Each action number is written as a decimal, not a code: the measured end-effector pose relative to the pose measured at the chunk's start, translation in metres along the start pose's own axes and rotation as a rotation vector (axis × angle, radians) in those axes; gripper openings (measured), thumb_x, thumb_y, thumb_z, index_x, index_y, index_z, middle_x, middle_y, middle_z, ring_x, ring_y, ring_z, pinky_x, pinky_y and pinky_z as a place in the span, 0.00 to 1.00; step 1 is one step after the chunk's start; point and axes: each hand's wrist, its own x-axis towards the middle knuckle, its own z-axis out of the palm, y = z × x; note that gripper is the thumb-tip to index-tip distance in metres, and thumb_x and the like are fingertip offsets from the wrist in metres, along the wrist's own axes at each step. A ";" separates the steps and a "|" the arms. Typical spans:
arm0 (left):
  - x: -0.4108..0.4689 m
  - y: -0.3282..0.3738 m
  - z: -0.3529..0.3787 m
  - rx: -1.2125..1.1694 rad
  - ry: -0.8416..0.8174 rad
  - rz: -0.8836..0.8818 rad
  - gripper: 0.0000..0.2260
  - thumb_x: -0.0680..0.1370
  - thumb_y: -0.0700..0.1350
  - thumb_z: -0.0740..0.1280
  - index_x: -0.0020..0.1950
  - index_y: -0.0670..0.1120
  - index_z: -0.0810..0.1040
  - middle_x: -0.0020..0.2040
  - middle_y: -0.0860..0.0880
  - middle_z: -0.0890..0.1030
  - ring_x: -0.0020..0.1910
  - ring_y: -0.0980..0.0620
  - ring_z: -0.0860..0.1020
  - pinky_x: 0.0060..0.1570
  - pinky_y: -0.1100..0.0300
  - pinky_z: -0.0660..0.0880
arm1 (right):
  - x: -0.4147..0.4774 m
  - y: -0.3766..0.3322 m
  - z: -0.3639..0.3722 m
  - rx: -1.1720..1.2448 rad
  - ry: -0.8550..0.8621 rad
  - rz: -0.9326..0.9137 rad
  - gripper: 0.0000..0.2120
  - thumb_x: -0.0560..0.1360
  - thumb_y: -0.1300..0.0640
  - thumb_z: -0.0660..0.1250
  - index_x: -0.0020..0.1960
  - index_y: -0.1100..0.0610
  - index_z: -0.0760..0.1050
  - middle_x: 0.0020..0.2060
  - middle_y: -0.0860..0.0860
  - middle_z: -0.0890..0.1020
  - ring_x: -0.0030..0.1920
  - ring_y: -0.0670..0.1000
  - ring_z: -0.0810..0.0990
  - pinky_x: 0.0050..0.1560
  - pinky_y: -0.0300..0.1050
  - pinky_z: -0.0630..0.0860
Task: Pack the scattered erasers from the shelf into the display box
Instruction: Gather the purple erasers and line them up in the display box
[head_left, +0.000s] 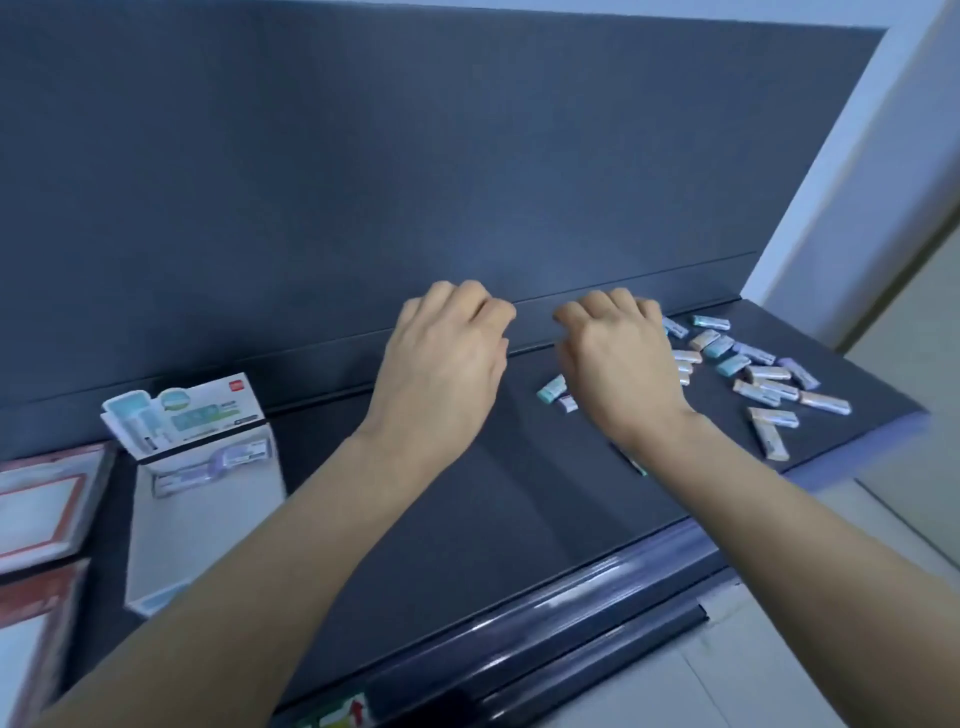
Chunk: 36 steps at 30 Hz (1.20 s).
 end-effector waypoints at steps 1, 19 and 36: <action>0.006 0.017 0.007 -0.003 -0.010 0.004 0.07 0.72 0.41 0.63 0.48 0.43 0.79 0.43 0.46 0.79 0.42 0.43 0.77 0.44 0.53 0.74 | -0.006 0.020 0.001 -0.005 -0.009 0.014 0.13 0.54 0.66 0.77 0.37 0.58 0.79 0.31 0.54 0.79 0.34 0.58 0.78 0.36 0.44 0.72; 0.029 0.097 0.120 0.062 -0.435 -0.291 0.11 0.78 0.41 0.61 0.59 0.46 0.75 0.55 0.46 0.78 0.55 0.44 0.73 0.55 0.52 0.67 | -0.029 0.173 0.060 0.103 -0.199 -0.038 0.10 0.61 0.69 0.72 0.41 0.60 0.80 0.35 0.57 0.81 0.40 0.60 0.79 0.43 0.49 0.72; 0.055 0.068 0.205 0.172 -0.843 -0.206 0.10 0.77 0.46 0.64 0.54 0.41 0.75 0.56 0.43 0.76 0.57 0.43 0.72 0.51 0.54 0.68 | 0.000 0.190 0.114 0.175 -0.521 -0.074 0.12 0.77 0.61 0.60 0.59 0.57 0.75 0.56 0.54 0.79 0.60 0.57 0.73 0.59 0.49 0.67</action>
